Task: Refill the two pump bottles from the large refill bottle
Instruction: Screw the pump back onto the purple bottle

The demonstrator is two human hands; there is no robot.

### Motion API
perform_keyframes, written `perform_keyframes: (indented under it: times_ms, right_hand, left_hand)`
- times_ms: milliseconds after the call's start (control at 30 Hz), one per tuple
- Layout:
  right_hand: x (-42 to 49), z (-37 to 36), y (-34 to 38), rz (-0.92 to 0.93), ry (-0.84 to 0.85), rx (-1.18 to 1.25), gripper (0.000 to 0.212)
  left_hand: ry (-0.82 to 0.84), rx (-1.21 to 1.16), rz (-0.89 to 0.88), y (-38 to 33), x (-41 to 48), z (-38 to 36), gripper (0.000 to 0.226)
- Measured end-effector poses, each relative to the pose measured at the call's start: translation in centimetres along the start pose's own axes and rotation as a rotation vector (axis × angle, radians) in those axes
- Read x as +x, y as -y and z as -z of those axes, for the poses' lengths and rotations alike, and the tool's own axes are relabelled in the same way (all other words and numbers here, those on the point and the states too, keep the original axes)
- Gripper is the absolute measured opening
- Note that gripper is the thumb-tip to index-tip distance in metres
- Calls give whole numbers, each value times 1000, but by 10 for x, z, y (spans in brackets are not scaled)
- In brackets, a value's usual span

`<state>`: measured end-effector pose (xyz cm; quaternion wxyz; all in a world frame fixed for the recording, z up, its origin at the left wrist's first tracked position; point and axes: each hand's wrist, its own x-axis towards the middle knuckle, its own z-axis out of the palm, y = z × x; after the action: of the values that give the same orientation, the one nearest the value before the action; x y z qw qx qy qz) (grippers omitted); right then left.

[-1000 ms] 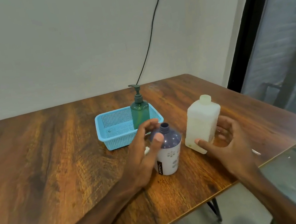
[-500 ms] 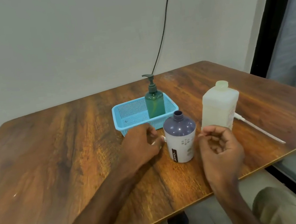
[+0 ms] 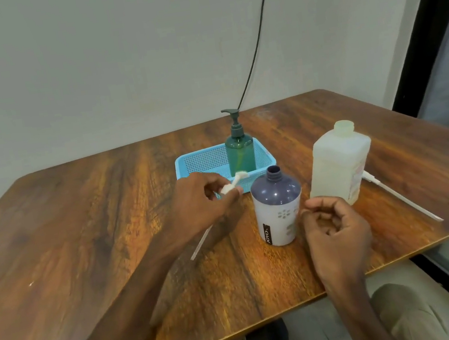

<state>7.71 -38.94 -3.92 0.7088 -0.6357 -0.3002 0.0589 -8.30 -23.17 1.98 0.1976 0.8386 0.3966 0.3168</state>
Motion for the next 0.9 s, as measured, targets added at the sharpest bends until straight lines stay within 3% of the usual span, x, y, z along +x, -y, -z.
perform_keyframes:
  times_ms: [233,500,633,900]
  right_hand:
    - [-6,3,15,55,21,161,20]
    - [10,14,76,281,150,166,40]
    - [29,13,98,324,162,135,36]
    - [43,17,131,403,109,223,43]
  left_hand:
    - [-212,-347,-137,-31,-1,15,31]
    - [-310,-297,-493,-113,-5,26,36]
    - [-215,-450,-433,-138,-3,25,31]
    - [-250,-486,-363,-153,2,36,30]
